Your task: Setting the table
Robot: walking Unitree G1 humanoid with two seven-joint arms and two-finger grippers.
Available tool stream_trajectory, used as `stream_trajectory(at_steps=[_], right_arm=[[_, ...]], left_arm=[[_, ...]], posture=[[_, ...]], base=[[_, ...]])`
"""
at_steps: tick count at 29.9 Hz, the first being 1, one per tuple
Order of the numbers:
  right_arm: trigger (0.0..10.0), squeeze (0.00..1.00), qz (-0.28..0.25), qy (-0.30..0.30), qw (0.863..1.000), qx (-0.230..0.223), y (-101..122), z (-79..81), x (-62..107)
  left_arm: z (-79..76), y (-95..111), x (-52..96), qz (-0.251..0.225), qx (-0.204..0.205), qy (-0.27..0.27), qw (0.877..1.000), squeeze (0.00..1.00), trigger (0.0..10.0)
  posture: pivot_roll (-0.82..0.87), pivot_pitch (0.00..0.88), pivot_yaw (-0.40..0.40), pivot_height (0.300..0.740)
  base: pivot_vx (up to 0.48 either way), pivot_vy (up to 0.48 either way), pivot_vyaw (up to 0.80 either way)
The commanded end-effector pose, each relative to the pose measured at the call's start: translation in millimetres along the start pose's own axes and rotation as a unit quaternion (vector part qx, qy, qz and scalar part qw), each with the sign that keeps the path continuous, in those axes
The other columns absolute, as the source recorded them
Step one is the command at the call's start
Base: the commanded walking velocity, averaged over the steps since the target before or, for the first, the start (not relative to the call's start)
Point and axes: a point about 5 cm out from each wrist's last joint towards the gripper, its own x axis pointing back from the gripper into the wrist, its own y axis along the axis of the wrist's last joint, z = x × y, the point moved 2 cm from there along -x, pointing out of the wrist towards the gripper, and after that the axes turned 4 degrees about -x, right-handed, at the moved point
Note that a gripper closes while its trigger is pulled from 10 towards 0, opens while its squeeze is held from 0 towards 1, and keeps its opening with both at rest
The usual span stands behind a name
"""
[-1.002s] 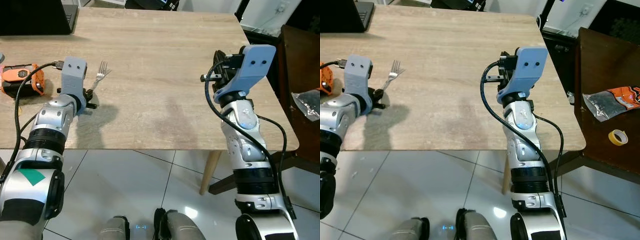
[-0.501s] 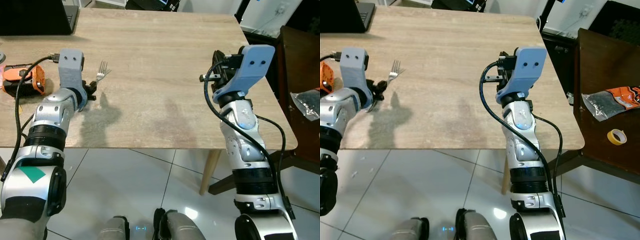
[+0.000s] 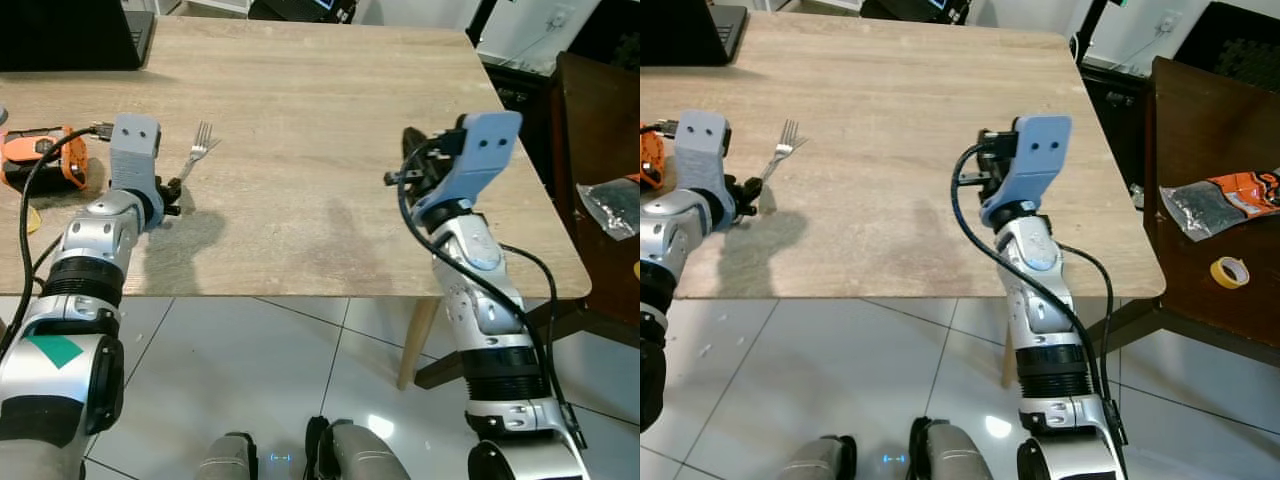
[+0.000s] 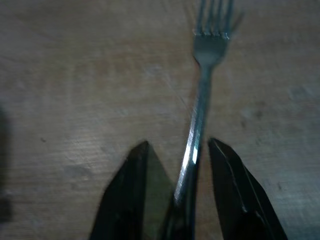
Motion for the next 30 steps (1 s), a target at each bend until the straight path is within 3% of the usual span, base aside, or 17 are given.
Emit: stream_trajectory(at_steps=[1, 4, 5, 6, 7, 9, 10, 11, 25, 26, 30], right_arm=[[10.0, 0.0, 0.038, 0.03, 0.999, -0.007, -14, 6.8, 4.9], [10.0, 0.0, 0.055, 0.061, 0.997, -0.015, -18, 14.3, 6.5], [10.0, 0.0, 0.064, 0.108, 0.992, -0.02, -19, 26.3, 9.7], [10.0, 0.0, 0.068, 0.145, 0.987, -0.017, -19, 35.8, 12.7], [10.0, 0.0, 0.076, 0.179, 0.981, -0.021, -20, 45.1, 15.6], [10.0, 0.0, 0.082, 0.209, 0.974, -0.025, -20, 53.5, 18.3], [10.0, 0.0, 0.082, 0.218, 0.972, -0.024, -19, 56.9, 18.9], [10.0, 0.0, 0.081, 0.225, 0.971, -0.019, -19, 60.4, 19.1], [10.0, 0.0, 0.079, 0.214, 0.973, -0.024, -14, 57.3, 18.3], [10.0, 0.0, 0.078, 0.211, 0.974, -0.024, -14, 56.3, 18.1], [10.0, 0.0, 0.075, 0.199, 0.977, -0.024, -14, 53.7, 17.7]], left_arm=[[-3.9, -16, -1.4, 0.024, 0.005, -0.008, 1.0, 0.0, 10.0], [-4.9, -16, -2.0, 0.023, 0.006, -0.01, 1.0, 0.0, 10.0], [-6.2, -17, -2.2, 0.023, 0.004, -0.013, 1.0, 0.0, 7.6], [-7.6, -17, -2.4, 0.022, 0.002, -0.015, 1.0, 0.0, 6.7], [-8.9, -18, -2.5, 0.022, 0.001, -0.018, 1.0, 0.0, 4.3], [-10.0, -18, -2.6, 0.021, 0.001, -0.02, 1.0, 0.0, 3.8], [-10.6, -18, -2.6, 0.021, 0.001, -0.02, 1.0, 0.0, 2.4], [-11.3, -19, -2.7, 0.021, 0.0, -0.019, 1.0, 0.0, 0.0], [-9.9, -15, -3.9, 0.015, 0.007, -0.006, 1.0, 0.0, 0.0], [-9.2, -14, -4.0, 0.015, 0.011, -0.003, 1.0, 0.0, 10.0], [-8.2, -2, -3.9, 0.001, 0.045, 0.001, 0.999, 0.0, 10.0]], posture=[[0.09, 0.145, -0.038, 0.74], [0.09, 0.145, -0.038, 0.74], [0.09, 0.145, -0.04, 0.74], [0.09, 0.146, -0.042, 0.74], [0.09, 0.146, -0.043, 0.74], [0.09, 0.145, -0.044, 0.74], [0.09, 0.145, -0.045, 0.74], [0.09, 0.145, -0.048, 0.74], [0.09, 0.143, -0.049, 0.74], [0.09, 0.143, -0.046, 0.74], [0.09, 0.144, -0.047, 0.74]], base=[[0.0, 0.0, 0.0], [0.0, 0.0, 0.0], [0.0, 0.0, 0.0], [0.0, 0.0, 0.0], [0.0, 0.0, 0.0], [0.0, 0.0, 0.0], [0.0, 0.0, 0.0], [0.0, 0.0, 0.0], [0.0, 0.0, 0.0], [0.0, 0.0, 0.0], [0.0, 0.0, 0.0]])
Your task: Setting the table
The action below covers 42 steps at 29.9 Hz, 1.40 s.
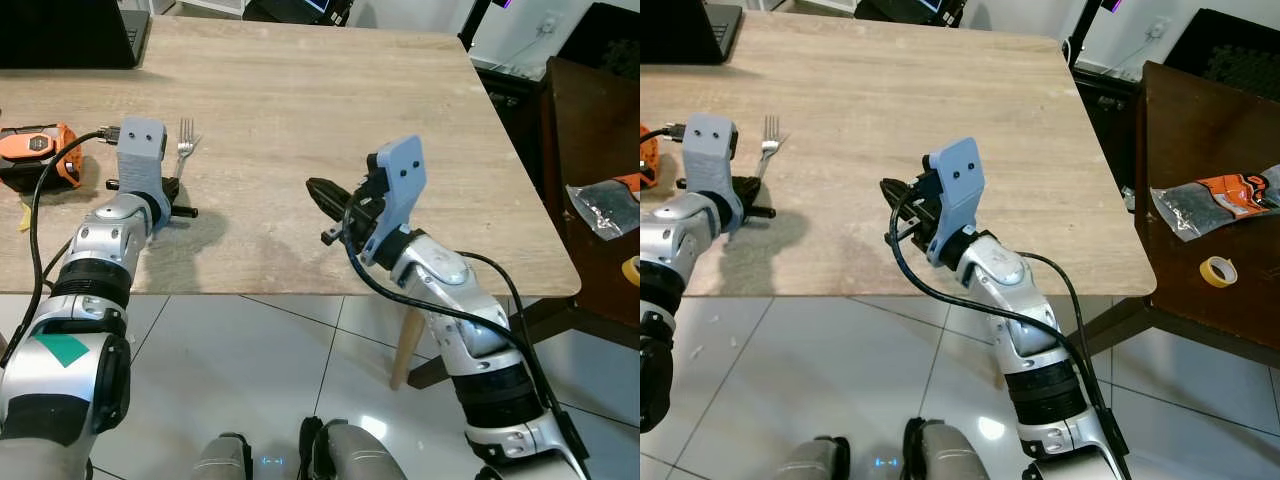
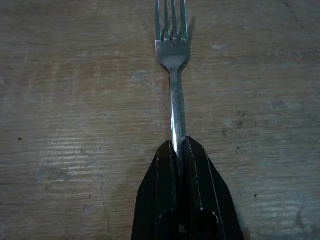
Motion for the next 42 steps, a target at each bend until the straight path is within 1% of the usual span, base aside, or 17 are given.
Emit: stream_trajectory(at_steps=[1, 6, 13, 16, 17, 21, 22, 24, 25, 26, 30, 35, 36, 37, 39, 40, 42], right_arm=[[10.0, 0.0, -0.002, -0.011, 1.0, -0.005, 0, -3.1, 2.8], [10.0, 0.0, -0.003, -0.015, 1.0, -0.002, -1, -3.9, 2.9], [10.0, 0.0, -0.01, -0.024, 1.0, -0.004, 1, -6.5, 2.4], [10.0, 0.0, -0.011, -0.026, 1.0, -0.004, 1, -7.4, 2.4], [10.0, 0.0, -0.011, -0.027, 1.0, -0.004, 1, -7.7, 2.5], [10.0, 0.0, -0.013, -0.028, 1.0, -0.004, 1, -7.8, 2.7], [10.0, 0.0, -0.014, -0.029, 0.999, -0.004, 1, -7.7, 2.8], [10.0, 0.0, -0.014, -0.029, 0.999, -0.004, 1, -7.5, 2.8], [10.0, 0.0, -0.015, -0.029, 0.999, -0.004, 1, -7.5, 3.0], [10.0, 0.0, -0.016, -0.03, 0.999, -0.003, 1, -7.6, 3.1], [10.0, 0.0, -0.018, -0.032, 0.999, -0.003, 2, -8.5, 3.5], [10.0, 0.0, -0.027, -0.039, 0.999, -0.006, 5, -10.0, 3.7], [10.0, 0.0, -0.032, -0.043, 0.999, -0.007, 6, -10.8, 3.5], [10.0, 0.0, -0.032, -0.043, 0.999, -0.007, 6, -10.8, 3.5], [10.0, 0.0, -0.041, -0.05, 0.998, -0.009, 9, -12.2, 3.2], [10.0, 0.0, -0.041, -0.05, 0.998, -0.009, 9, -12.2, 3.2], [10.0, 0.0, -0.054, -0.064, 0.996, -0.008, 14, -15.6, 2.9]], left_arm=[[-2.5, 0, -0.4, 0.008, 0.006, -0.005, 1.0, 0.0, 10.0], [-10.0, 10, -0.3, -0.001, -0.023, -0.013, 1.0, 0.0, 10.0], [-16.5, 17, 1.9, -0.029, -0.029, -0.003, 0.999, 0.0, 10.0], [-16.1, 15, 3.0, -0.025, -0.027, 0.007, 0.999, 0.0, 10.0], [-17.0, 8, 3.7, -0.014, -0.028, 0.008, 0.999, 0.0, 10.0], [-18.0, 0, 3.5, -0.002, -0.026, 0.006, 1.0, 0.0, 10.0], [-19.0, -3, 3.7, 0.003, -0.024, 0.004, 1.0, 0.15, 10.0], [-19.6, -5, 3.9, 0.005, -0.022, 0.002, 1.0, 0.15, 10.0], [-20.1, -7, 4.0, 0.007, -0.022, 0.001, 1.0, 0.82, 10.0], [-20.6, -8, 4.3, 0.008, -0.021, 0.001, 1.0, 1.0, 10.0], [-21.1, -7, 5.2, 0.001, -0.02, 0.004, 1.0, 1.0, 10.0], [-20.0, 5, 8.7, -0.031, -0.019, 0.01, 0.999, 1.0, 10.0], [-19.0, 13, 10.5, -0.049, -0.02, 0.015, 0.998, 0.0, 10.0], [-19.0, 13, 10.5, -0.049, -0.02, 0.015, 0.998, 0.0, 10.0], [-16.9, 26, 14.6, -0.082, -0.027, 0.025, 0.996, 0.0, 10.0], [-16.9, 26, 14.6, -0.082, -0.027, 0.025, 0.996, 0.0, 10.0], [-15.4, 47, 23.1, -0.13, -0.043, 0.037, 0.99, 0.0, 10.0]], posture=[[0.09, 0.144, -0.047, 0.74], [0.09, 0.137, -0.042, 0.74], [0.1, 0.127, -0.037, 0.74], [0.1, 0.123, -0.037, 0.74], [0.1, 0.121, -0.038, 0.74], [0.1, 0.119, -0.038, 0.74], [0.1, 0.12, -0.039, 0.74], [0.1, 0.119, -0.039, 0.74], [0.1, 0.117, -0.038, 0.74], [0.1, 0.117, -0.039, 0.74], [0.1, 0.115, -0.038, 0.74], [0.1, 0.116, -0.038, 0.74], [0.1, 0.116, -0.038, 0.74], [0.1, 0.116, -0.038, 0.74], [0.1, 0.118, -0.037, 0.74], [0.1, 0.118, -0.037, 0.74], [0.1, 0.123, -0.037, 0.74]], base=[[0.0, 0.0, 0.0], [0.0, 0.0, 0.0], [0.0, 0.0, 0.0], [0.0, 0.0, 0.0], [0.0, 0.0, 0.0], [0.0, 0.0, 0.0], [0.0, 0.0, 0.0], [0.0, 0.0, 0.0], [0.0, 0.0, 0.0], [0.0, 0.0, 0.0], [0.0, 0.0, 0.0], [0.0, 0.0, 0.0], [0.0, 0.0, 0.0], [0.0, 0.0, 0.0], [0.0, 0.0, 0.0], [0.0, 0.0, 0.0], [0.0, 0.0, 0.0]])
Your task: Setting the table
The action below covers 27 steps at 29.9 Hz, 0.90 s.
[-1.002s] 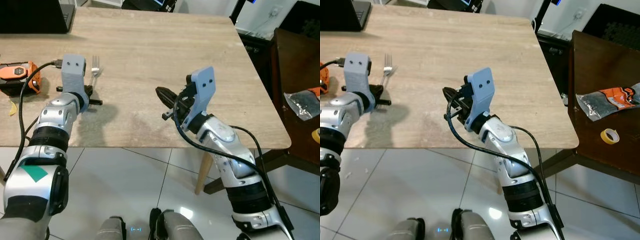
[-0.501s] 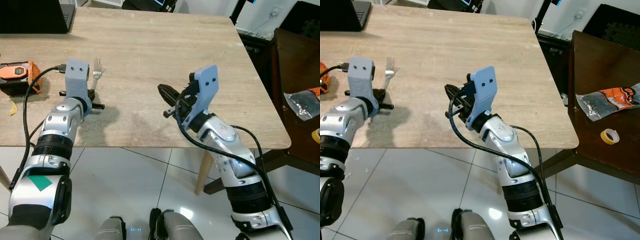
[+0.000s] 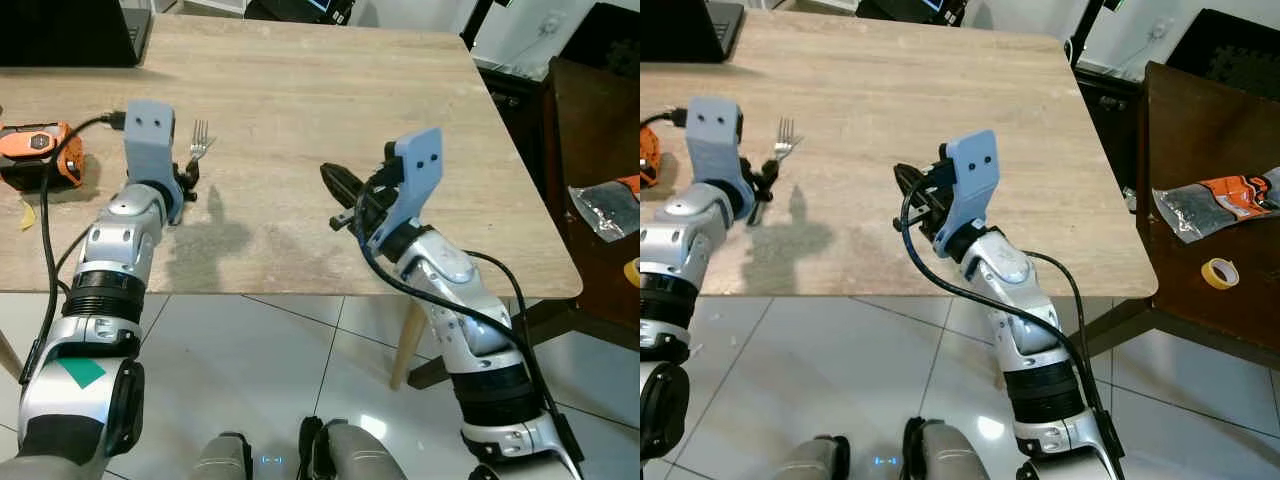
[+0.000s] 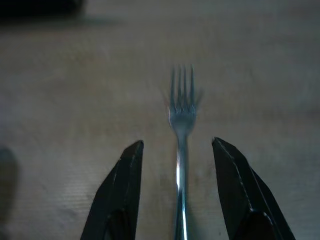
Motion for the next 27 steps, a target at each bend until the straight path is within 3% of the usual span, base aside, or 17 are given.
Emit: stream_trajectory(at_steps=[1, 3, 8, 15, 19, 22, 27], right_arm=[[10.0, 0.0, -0.009, -0.012, 1.0, -0.001, 2, -3.5, 0.2], [10.0, 0.0, -0.025, -0.031, 0.999, 0.0, 8, -7.9, -0.7], [10.0, 0.0, -0.047, -0.075, 0.996, 0.007, 17, -18.6, -0.3], [10.0, 0.0, -0.054, -0.12, 0.991, 0.002, 16, -29.1, 4.5], [10.0, 0.0, -0.055, -0.133, 0.99, 0.005, 16, -32.4, 5.6], [10.0, 0.0, -0.06, -0.151, 0.987, 0.003, 17, -37.2, 7.0], [10.0, 0.0, -0.065, -0.158, 0.985, 0.003, 19, -38.8, 7.5]], left_arm=[[1.6, 8, 3.4, -0.023, -0.012, 0.009, 1.0, 0.0, 10.0], [-0.4, 28, 9.5, -0.059, -0.014, 0.006, 0.998, 0.0, 10.0], [0.8, 48, 23.2, -0.111, 0.002, 0.018, 0.994, 0.0, 10.0], [-12.8, 48, 47.1, -0.158, 0.006, -0.014, 0.987, 0.0, 10.0], [-13.4, 48, 52.7, -0.166, 0.007, -0.022, 0.986, 0.0, 10.0], [-13.3, 58, 61.8, -0.189, 0.035, -0.036, 0.981, 0.0, 10.0], [-13.5, 72, 68.3, -0.22, 0.046, -0.041, 0.973, 0.0, 10.0]], posture=[[0.1, 0.123, -0.037, 0.74], [0.1, 0.126, -0.034, 0.74], [0.1, 0.13, -0.032, 0.74], [0.1, 0.138, -0.037, 0.74], [0.1, 0.139, -0.039, 0.74], [0.1, 0.139, -0.042, 0.74], [0.1, 0.139, -0.044, 0.74]], base=[[0.0, 0.0, 0.0], [0.0, 0.0, 0.0], [0.0, 0.0, 0.0], [0.0, 0.0, 0.0], [0.0, 0.0, 0.0], [0.0, 0.0, 0.0], [0.0, 0.0, 0.0]])
